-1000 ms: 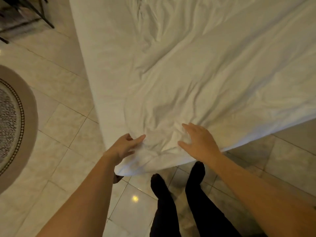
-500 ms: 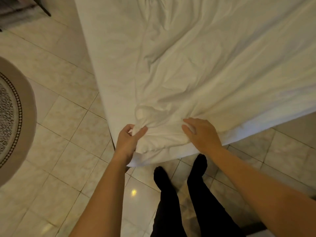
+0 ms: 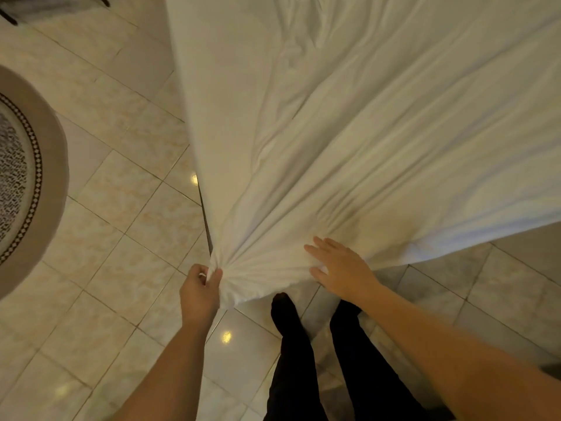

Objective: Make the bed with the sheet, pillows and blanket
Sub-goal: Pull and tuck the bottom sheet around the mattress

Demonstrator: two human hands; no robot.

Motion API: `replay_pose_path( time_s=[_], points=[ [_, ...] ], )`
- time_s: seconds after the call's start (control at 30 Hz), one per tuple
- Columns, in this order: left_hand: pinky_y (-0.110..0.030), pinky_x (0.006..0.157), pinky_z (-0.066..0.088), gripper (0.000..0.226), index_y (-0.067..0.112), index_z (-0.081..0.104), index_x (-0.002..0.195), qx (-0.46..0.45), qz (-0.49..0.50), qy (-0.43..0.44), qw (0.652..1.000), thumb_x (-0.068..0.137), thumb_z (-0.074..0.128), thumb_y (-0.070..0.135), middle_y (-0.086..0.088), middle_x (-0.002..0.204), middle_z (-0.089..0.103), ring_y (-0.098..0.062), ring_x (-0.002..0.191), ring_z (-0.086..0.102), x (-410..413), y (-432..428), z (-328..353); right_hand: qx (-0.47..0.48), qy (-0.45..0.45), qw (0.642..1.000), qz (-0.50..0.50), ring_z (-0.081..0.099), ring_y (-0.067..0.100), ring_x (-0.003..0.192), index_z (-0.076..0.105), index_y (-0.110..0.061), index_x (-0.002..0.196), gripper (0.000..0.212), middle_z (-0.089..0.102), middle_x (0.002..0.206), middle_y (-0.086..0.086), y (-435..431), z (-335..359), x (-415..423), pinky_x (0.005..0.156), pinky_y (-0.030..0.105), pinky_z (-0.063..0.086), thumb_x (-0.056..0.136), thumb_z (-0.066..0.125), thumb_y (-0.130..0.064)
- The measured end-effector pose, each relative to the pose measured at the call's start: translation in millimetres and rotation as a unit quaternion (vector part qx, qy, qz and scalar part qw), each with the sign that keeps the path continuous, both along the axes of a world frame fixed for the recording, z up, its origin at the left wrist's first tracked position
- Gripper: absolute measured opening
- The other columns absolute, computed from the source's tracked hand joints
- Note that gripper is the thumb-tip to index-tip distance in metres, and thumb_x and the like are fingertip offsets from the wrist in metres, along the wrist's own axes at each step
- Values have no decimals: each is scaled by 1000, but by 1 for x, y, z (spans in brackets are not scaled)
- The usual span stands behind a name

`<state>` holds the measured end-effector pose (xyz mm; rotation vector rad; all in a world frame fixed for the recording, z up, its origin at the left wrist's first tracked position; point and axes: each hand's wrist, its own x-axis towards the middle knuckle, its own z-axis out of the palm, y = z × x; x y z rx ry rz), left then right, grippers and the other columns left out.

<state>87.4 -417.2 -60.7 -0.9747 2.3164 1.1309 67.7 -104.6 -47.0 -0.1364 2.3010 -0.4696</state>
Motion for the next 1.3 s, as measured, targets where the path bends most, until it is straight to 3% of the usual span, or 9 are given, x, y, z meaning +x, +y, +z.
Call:
replay_pose_path(
  time_s=[0.07, 0.13, 0.3, 0.47, 0.6, 0.87, 1.0, 1.1, 1.3],
  points=[
    [-37, 70, 47, 10, 14, 56, 99, -55, -10, 26, 998, 97, 66, 17, -10, 95, 64, -34, 91, 63, -12, 6, 1, 23, 81, 996, -23, 9, 20, 157, 21, -35, 161, 57, 7, 171, -8, 11, -1, -5, 124, 47, 22, 107, 39, -43],
    [-39, 92, 48, 28, 14, 57, 124, -141, -76, 80, 984, 97, 64, 12, -10, 123, 62, -33, 115, 58, -27, 15, 2, 79, 132, 987, -48, 12, 25, 156, 19, -34, 161, 58, 7, 171, -4, 23, -6, -10, 122, 52, 23, 106, 37, -43],
    [-46, 120, 34, 50, 17, 43, 154, -184, -333, 242, 893, 106, 54, 29, -14, 160, 39, -34, 145, 38, -57, 64, 1, 140, 88, 980, -112, 1, 29, 157, -5, -45, 158, 71, -7, 171, -1, 43, -26, -19, 121, 63, 15, 101, 32, -63],
    [-49, 129, 16, 65, 35, 18, 165, -181, -481, 157, 843, 108, 36, 61, -2, 175, 7, -32, 161, 1, -50, 88, -42, 127, 36, 986, -100, -11, 29, 157, -24, -50, 152, 84, -22, 168, -4, 52, -46, -14, 119, 67, 10, 92, 25, -82],
    [-49, 128, 17, 74, 41, 10, 165, -215, -512, 133, 821, 102, 35, 71, 3, 175, 1, -29, 161, -3, -39, 66, -63, 109, 34, 990, -77, -17, 31, 156, -28, -51, 151, 90, -28, 167, -3, 56, -50, 7, 119, 67, 12, 92, 33, -80],
    [-55, 126, 19, 76, 40, 19, 164, -216, -514, 56, 828, 97, 35, 73, -1, 174, 11, -36, 159, 8, -53, 84, -40, 27, -9, 997, -73, -13, 25, 157, -11, -54, 155, 72, -17, 169, -10, 82, -30, 8, 124, 55, 17, 104, 39, -56],
    [-55, 124, 27, 65, 27, 41, 156, -216, -466, 38, 857, 99, 44, 59, -16, 165, 31, -44, 152, 26, -70, 122, -13, -26, 37, 993, -105, 8, 18, 156, 8, -41, 162, 64, 6, 171, -11, 117, -7, -8, 124, 39, 22, 106, 39, -49],
    [-54, 122, 30, 60, 23, 43, 154, -221, -478, 75, 847, 103, 39, 55, -19, 157, 41, -44, 144, 38, -86, 160, 2, -12, 86, 989, -119, 15, 19, 155, 14, -33, 163, 65, 15, 170, -7, 158, 8, -18, 123, 35, 19, 106, 42, -49],
    [-54, 124, 28, 61, 25, 38, 159, -197, -457, 70, 865, 105, 49, 49, -14, 167, 30, -41, 153, 25, -116, 262, 32, 41, 104, 982, -150, 42, 25, 139, 33, -26, 158, 61, 52, 150, 3, 263, 37, -42, 110, 39, 40, 104, 44, -50]
  ],
)
